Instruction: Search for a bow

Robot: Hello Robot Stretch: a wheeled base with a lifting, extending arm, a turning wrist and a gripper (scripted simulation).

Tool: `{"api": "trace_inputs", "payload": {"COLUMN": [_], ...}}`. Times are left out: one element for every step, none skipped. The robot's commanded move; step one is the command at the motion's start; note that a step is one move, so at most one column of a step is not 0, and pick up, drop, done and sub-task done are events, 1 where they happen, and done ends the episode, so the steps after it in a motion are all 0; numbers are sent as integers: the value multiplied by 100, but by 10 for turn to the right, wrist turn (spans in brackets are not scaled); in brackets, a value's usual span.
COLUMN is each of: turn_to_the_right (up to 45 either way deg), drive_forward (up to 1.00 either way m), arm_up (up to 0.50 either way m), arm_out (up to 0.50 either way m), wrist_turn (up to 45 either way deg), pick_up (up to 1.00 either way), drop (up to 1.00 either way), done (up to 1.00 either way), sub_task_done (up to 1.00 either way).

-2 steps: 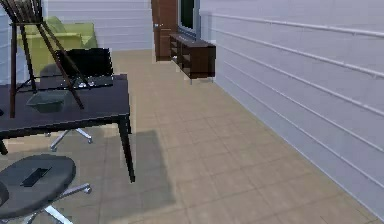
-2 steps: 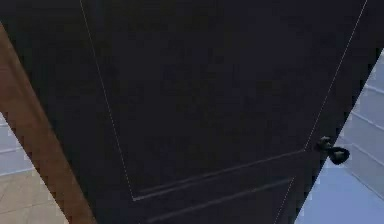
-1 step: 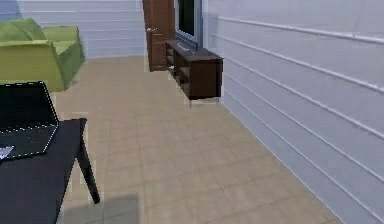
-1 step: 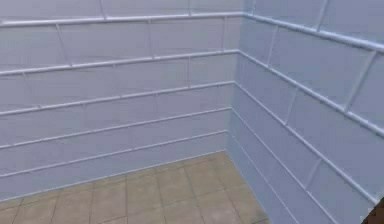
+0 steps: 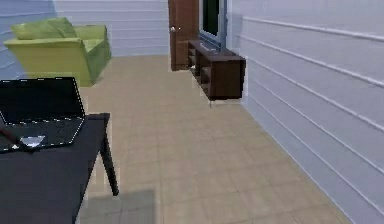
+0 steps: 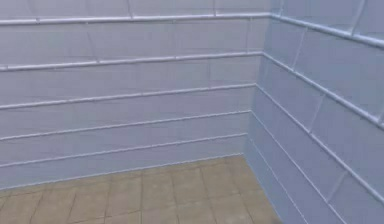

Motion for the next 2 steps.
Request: {"api": "trace_inputs", "payload": {"turn_to_the_right": [0, 450], "drive_forward": [30, 0], "arm_up": [0, 0], "arm_out": [0, 0], "wrist_turn": [0, 0], "pick_up": [0, 0], "drop": [0, 0], "done": [0, 0], "sub_task_done": [0, 0]}}
